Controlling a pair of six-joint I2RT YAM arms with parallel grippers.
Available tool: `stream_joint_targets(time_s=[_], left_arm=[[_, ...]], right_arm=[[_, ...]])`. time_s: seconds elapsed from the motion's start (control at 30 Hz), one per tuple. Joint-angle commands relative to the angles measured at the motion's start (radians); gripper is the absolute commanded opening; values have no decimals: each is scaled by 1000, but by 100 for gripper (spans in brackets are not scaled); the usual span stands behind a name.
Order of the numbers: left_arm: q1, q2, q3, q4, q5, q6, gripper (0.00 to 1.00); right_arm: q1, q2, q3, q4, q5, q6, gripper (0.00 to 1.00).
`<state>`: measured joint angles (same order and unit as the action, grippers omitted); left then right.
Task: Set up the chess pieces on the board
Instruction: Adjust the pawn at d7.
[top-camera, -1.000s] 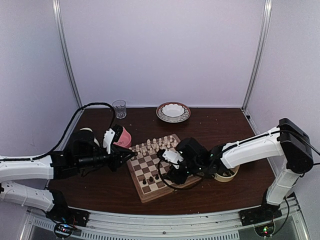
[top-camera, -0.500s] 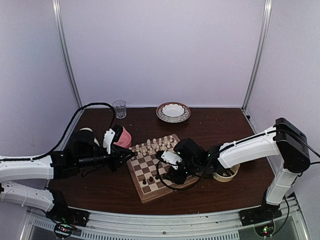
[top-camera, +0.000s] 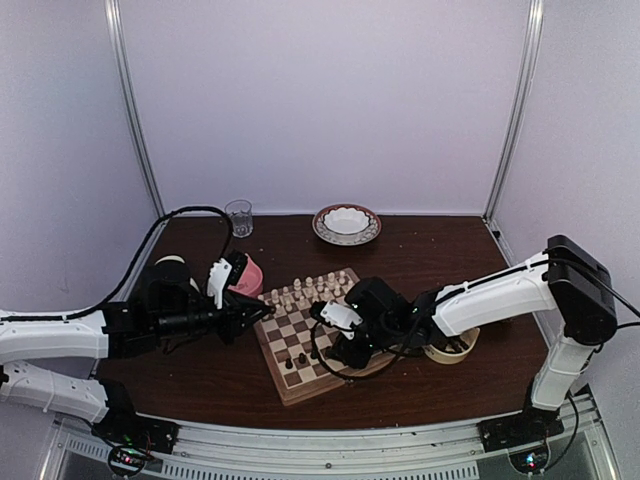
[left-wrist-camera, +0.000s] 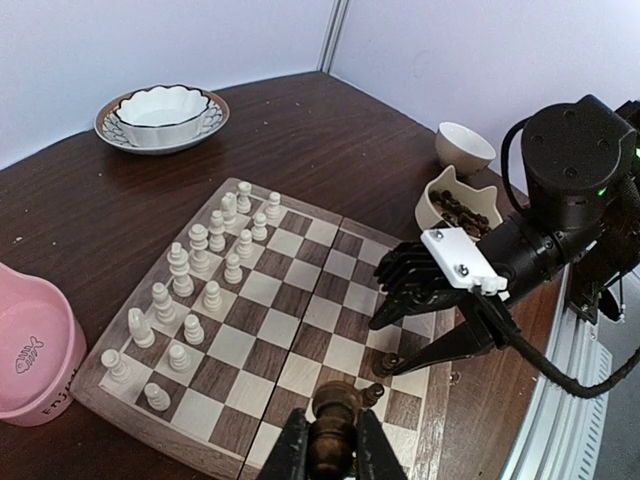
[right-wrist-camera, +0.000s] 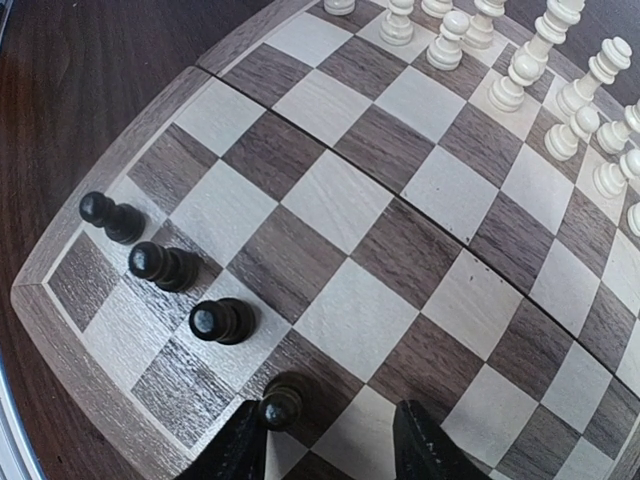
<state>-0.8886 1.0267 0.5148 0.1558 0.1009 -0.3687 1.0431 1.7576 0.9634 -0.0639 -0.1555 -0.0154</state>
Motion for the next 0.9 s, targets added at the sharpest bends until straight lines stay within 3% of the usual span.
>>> stream_joint_targets(time_s=[0.0, 0.7, 0.87], left_arm=[[7, 7, 26, 29, 14, 5, 0], [7, 12, 25, 35, 24, 4, 0], [7, 13, 30, 34, 34, 7, 0]], right_arm=[[5, 22, 32, -12, 25, 9, 46], [5, 47, 63, -27, 44, 11, 46], [6, 19, 45, -14, -3, 11, 62]])
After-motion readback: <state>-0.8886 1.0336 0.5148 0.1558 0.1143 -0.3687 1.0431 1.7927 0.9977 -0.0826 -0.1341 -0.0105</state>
